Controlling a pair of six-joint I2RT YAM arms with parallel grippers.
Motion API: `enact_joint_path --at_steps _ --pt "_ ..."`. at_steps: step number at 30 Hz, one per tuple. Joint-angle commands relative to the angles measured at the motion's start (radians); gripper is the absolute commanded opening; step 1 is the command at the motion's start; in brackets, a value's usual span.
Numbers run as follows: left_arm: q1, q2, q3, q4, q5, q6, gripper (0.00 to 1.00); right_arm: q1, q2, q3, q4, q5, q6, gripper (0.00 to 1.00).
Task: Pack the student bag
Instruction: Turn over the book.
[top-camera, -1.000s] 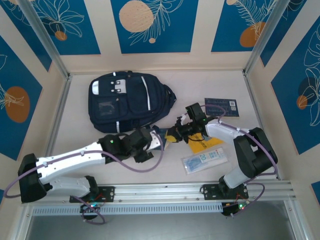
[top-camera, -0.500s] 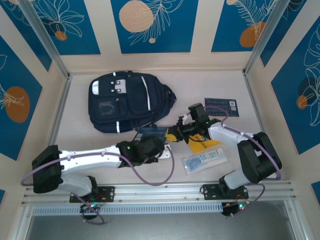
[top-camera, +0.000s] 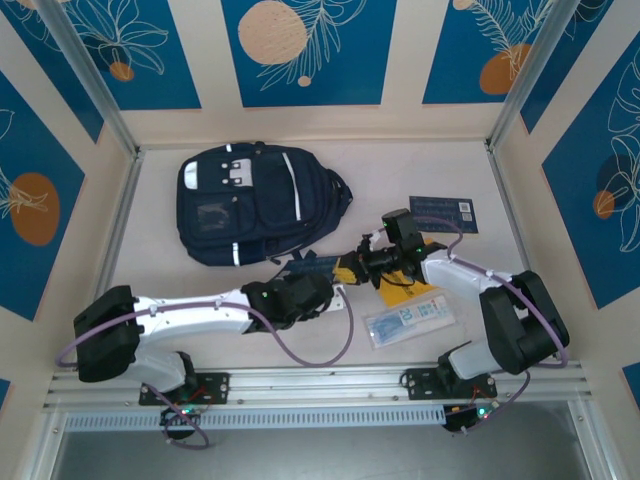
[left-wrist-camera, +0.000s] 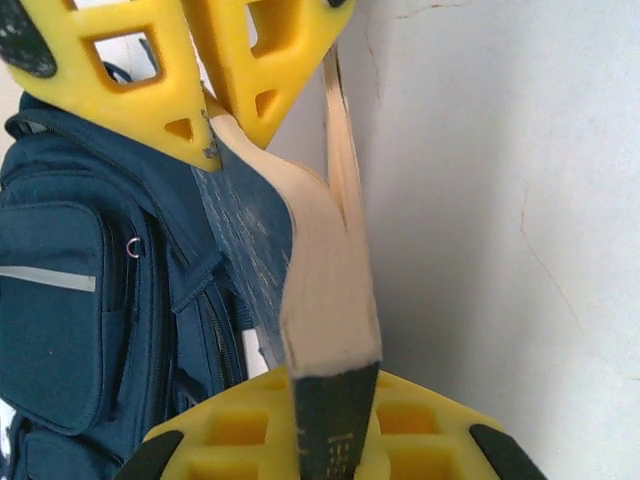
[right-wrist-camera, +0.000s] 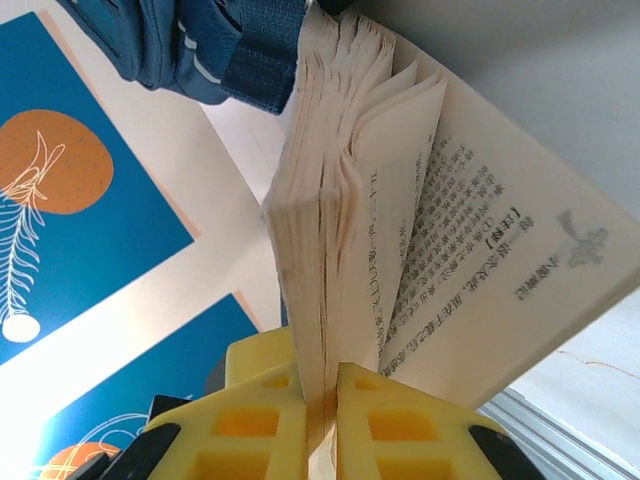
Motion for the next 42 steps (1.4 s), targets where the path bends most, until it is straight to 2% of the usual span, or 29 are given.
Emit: enact_joint_path --at_steps 1,4,7,9,11,15,17,19,21,24,26,27,29,31,35,38,42 --pt "0.025 -0.015 0.017 -0.011 0.004 -0.015 0.0 0.005 -0.052 -0.009 0.013 -0.038 0.014 0.17" --pt "0.043 -0.06 0.018 -0.023 0.024 -0.028 0.0 -0.012 -0.092 0.006 -0.08 0.004 -0.056 0.34" --pt "0.076 -0.14 0.017 -0.028 0.071 -0.068 0.0 -0.052 -0.209 0.028 -0.267 0.174 -0.195 0.49" --pt "0.095 -0.199 0.019 -0.03 0.144 -0.095 0.0 -0.081 -0.333 -0.003 -0.282 0.269 -0.234 0.64" --pt "0.109 -0.25 0.029 -0.026 0.187 -0.142 0.0 -0.097 -0.448 -0.039 -0.251 0.33 -0.259 0.69" --pt "0.208 -0.324 0.072 -0.049 0.353 -0.347 0.0 -0.119 -0.571 -0.081 -0.173 0.36 -0.311 0.68" --pt "0.246 -0.339 0.116 -0.086 0.344 -0.477 0.0 -0.122 -0.584 -0.108 -0.103 0.333 -0.333 0.66" --pt "0.292 -0.333 0.179 -0.136 0.39 -0.592 0.0 -0.116 -0.598 -0.144 -0.038 0.333 -0.351 0.63" --pt "0.339 -0.324 0.226 -0.144 0.486 -0.714 0.0 -0.102 -0.628 -0.214 0.107 0.327 -0.37 0.64" --pt "0.375 -0.33 0.237 -0.072 0.538 -0.902 0.0 -0.079 -0.666 -0.299 0.279 0.343 -0.328 0.66" --pt "0.388 -0.344 0.215 0.013 0.539 -1.027 0.0 -0.063 -0.666 -0.262 0.196 0.383 -0.34 0.6" --pt "0.396 -0.352 0.203 0.059 0.538 -1.09 0.0 -0.044 -0.666 -0.228 0.132 0.423 -0.355 0.6" --pt "0.409 -0.357 0.195 0.112 0.528 -1.193 0.0 -0.024 -0.666 -0.209 0.139 0.433 -0.345 0.62" --pt "0.427 -0.359 0.195 0.139 0.516 -1.29 0.0 -0.028 -0.646 -0.197 0.168 0.397 -0.269 0.68" --pt "0.473 -0.381 0.138 0.257 0.506 -1.479 0.0 -0.032 -0.505 -0.148 0.262 0.225 -0.122 0.8" --pt "0.494 -0.393 0.089 0.339 0.5 -1.598 0.0 0.002 -0.444 -0.222 0.508 0.228 0.067 0.93" --pt "0.504 -0.391 0.065 0.39 0.522 -1.687 0.0 0.08 -0.38 -0.2 0.645 0.26 0.144 0.99"
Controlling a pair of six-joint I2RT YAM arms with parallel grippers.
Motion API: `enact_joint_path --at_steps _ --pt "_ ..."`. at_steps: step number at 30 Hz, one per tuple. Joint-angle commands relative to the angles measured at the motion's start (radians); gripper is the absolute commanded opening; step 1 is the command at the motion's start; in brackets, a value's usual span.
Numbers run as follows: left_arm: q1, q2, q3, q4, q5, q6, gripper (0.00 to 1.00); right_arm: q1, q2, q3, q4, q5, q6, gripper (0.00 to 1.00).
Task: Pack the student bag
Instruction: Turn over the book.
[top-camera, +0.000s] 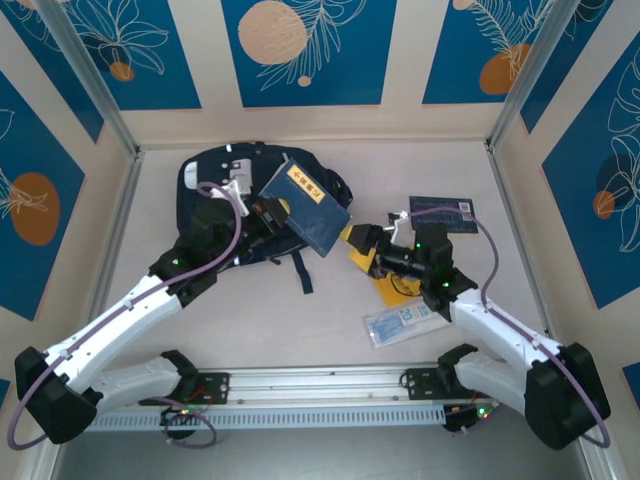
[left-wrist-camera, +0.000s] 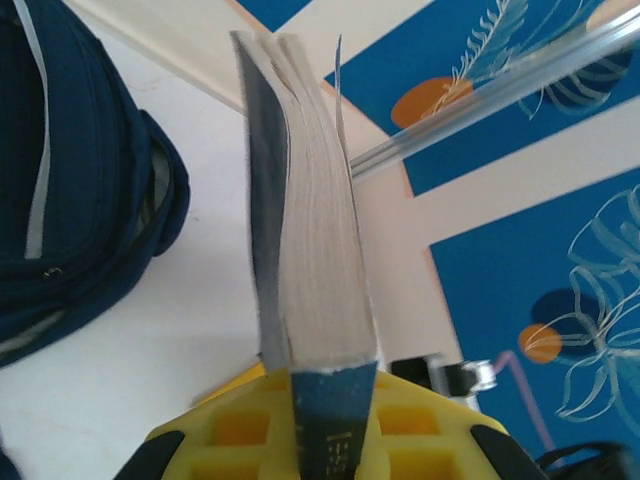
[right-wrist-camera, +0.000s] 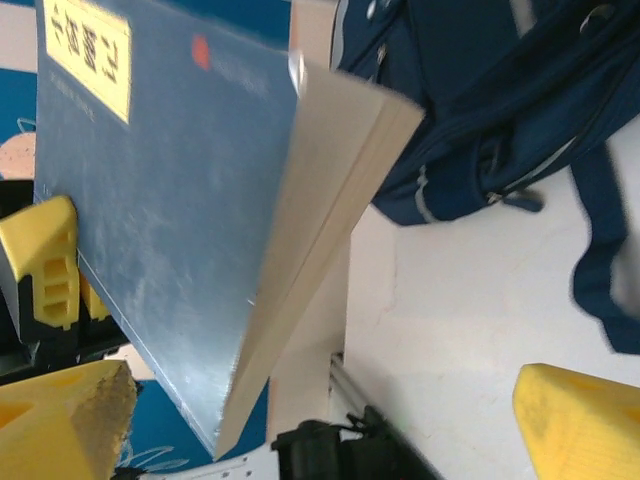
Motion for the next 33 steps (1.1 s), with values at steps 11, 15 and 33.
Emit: enact_joint_path --at_steps 11,15,33 --pt "0.014 -0.035 -0.057 0.167 0.035 -0.255 0.0 0.121 0.176 0.012 0.572 0.16 0.275 0.9" --pt "0.013 -0.038 -0.07 0.152 0.05 -0.283 0.0 0.112 0.134 0.033 0.544 0.216 0.232 0.77" --pt "0.014 -0.026 -0.153 0.237 0.11 -0.327 0.04 0.048 0.081 0.091 0.41 0.231 0.111 0.08"
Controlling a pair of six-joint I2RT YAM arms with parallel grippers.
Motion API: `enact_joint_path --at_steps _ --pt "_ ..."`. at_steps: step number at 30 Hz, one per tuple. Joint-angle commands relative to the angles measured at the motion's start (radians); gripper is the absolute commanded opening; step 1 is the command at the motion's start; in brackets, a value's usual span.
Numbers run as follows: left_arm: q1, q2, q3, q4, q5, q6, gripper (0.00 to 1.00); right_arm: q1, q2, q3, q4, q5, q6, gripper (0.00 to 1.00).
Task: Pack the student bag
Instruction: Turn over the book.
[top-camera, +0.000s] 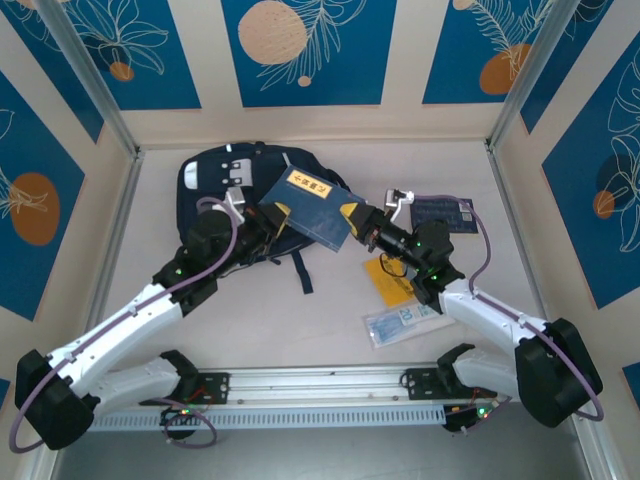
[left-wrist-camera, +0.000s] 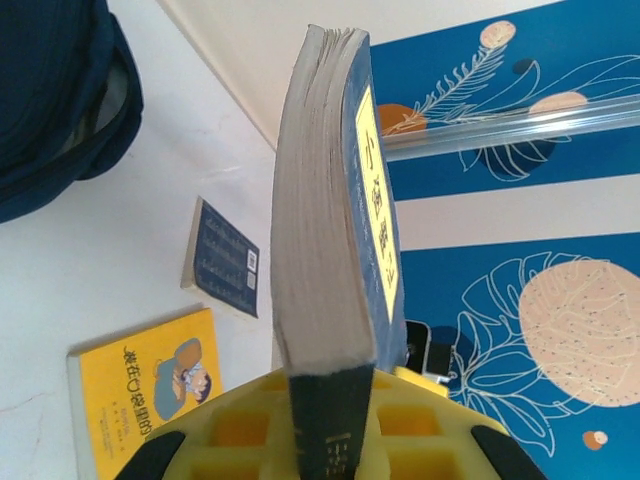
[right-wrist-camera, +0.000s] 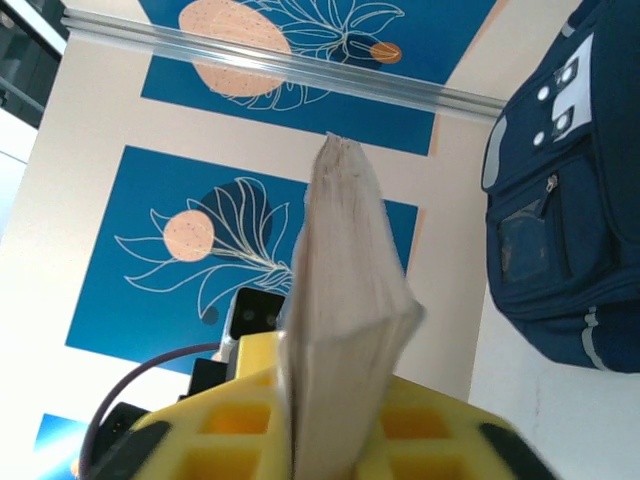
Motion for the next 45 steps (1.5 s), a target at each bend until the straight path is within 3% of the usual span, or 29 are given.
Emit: enact_joint_path --at_steps 1,5,7,10,12,14,16,20,22,26,33,36,42,45 --pt "0.008 0.016 -0.029 0.09 0.062 0.004 0.14 0.016 -0.039 0.054 -0.048 0.037 -0.053 0.03" --pt "0.006 0.044 -0.037 0.168 0.107 0.02 0.4 0.018 -0.069 0.056 -0.123 0.045 -0.05 0.0" --pt "0.007 0.061 -0.036 0.208 0.13 0.028 0.43 0.018 -0.067 0.048 -0.129 0.044 -0.022 0.0" --pt "0.007 0.085 -0.034 0.273 0.162 0.044 0.36 0.019 -0.061 0.026 -0.116 0.053 0.034 0.0" --pt "0.005 0.094 -0.038 0.296 0.17 0.052 0.27 0.015 -0.065 0.016 -0.121 0.059 0.055 0.0" --pt "0.006 0.091 -0.044 0.303 0.166 0.054 0.11 0.012 -0.077 0.01 -0.13 0.069 0.055 0.0" --pt "0.005 0.088 -0.048 0.3 0.158 0.047 0.0 0.009 -0.09 0.007 -0.138 0.072 0.04 0.16" --pt "0.006 0.078 -0.048 0.279 0.151 0.018 0.0 0.004 -0.094 -0.001 -0.088 0.05 0.0 0.52" --pt "0.006 0.082 -0.045 0.278 0.158 -0.005 0.0 -0.015 -0.074 -0.015 -0.006 0.015 0.011 0.59" --pt "0.005 0.083 -0.044 0.293 0.164 -0.027 0.0 -0.039 -0.023 -0.033 0.148 -0.03 0.084 0.62" --pt "0.0 0.09 -0.046 0.306 0.168 -0.045 0.0 0.005 0.0 0.02 0.141 -0.024 0.06 0.5" --pt "-0.001 0.09 -0.051 0.303 0.162 -0.044 0.0 0.014 0.013 0.029 0.143 -0.019 0.067 0.39" --pt "0.0 0.087 -0.063 0.271 0.147 -0.029 0.0 0.014 -0.023 0.007 0.045 0.034 0.054 0.06" --pt "0.0 0.075 -0.059 0.197 0.124 0.015 0.32 -0.009 -0.098 -0.013 -0.094 0.066 0.007 0.0"
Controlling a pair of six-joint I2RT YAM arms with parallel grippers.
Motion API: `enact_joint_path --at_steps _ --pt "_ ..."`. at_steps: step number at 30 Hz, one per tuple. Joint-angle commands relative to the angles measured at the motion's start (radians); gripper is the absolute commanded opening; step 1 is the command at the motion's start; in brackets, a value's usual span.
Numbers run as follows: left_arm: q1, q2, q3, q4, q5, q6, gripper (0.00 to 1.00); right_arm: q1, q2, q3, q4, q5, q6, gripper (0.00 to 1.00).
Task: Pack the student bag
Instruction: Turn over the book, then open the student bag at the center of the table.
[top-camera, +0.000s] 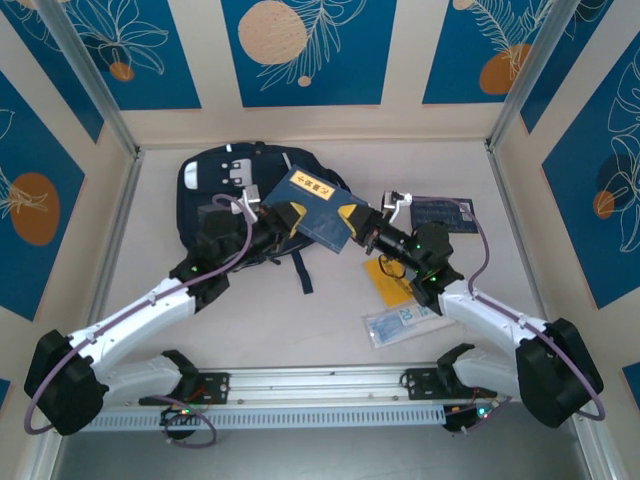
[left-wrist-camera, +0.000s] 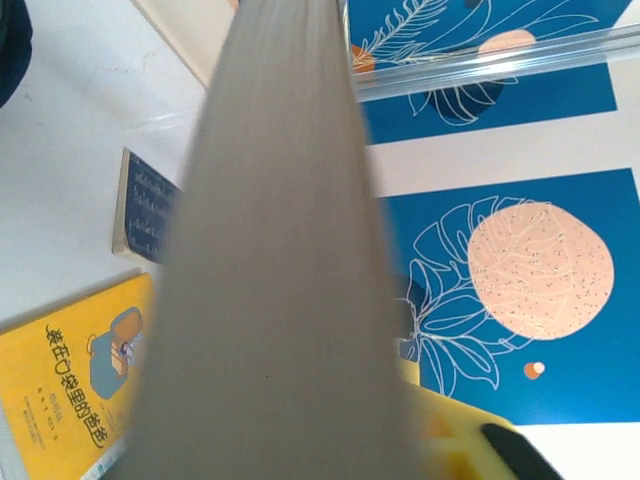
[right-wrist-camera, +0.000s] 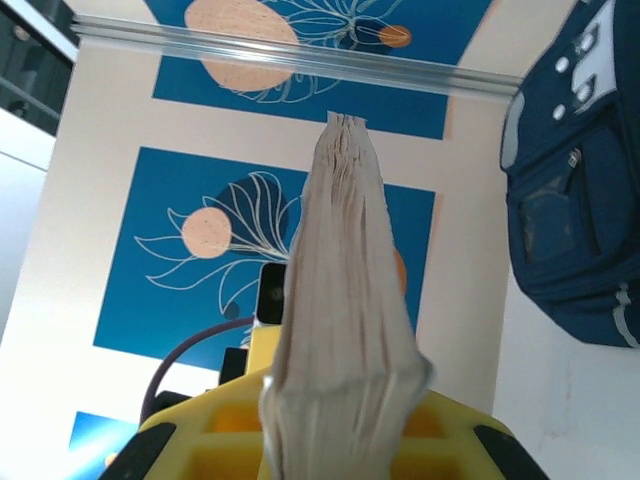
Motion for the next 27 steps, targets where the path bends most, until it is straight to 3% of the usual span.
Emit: enact_joint_path --at_steps 1,2,4,7,9,13,19,27 --pt "-0.001 -0.025 0.007 -0.089 -0.033 0.081 0.44 -0.029 -0.113 -0.007 -0.153 0.076 -0.084 0.0" --pt "-0.001 -0.029 0.036 -0.18 -0.053 0.129 0.53 -0.039 -0.155 -0.008 -0.244 0.1 -0.115 0.0" --pt "-0.001 -0.021 0.115 -0.368 -0.104 0.259 0.62 -0.056 -0.244 0.01 -0.453 0.149 -0.195 0.0" --pt "0.003 0.053 0.272 -0.663 -0.224 0.433 0.64 -0.077 -0.358 0.041 -0.742 0.253 -0.305 0.0" --pt "0.005 0.129 0.356 -0.766 -0.285 0.516 0.65 -0.108 -0.407 0.047 -0.852 0.27 -0.369 0.0" --pt "0.009 0.302 0.454 -0.788 -0.399 0.616 0.65 -0.159 -0.457 0.043 -0.986 0.271 -0.452 0.0" --pt "0.073 0.62 0.695 -0.797 -0.423 0.753 0.59 -0.186 -0.472 0.034 -1.041 0.232 -0.534 0.0" --pt "0.202 0.952 0.939 -0.752 -0.289 0.786 0.48 -0.216 -0.505 0.011 -1.071 0.218 -0.587 0.0"
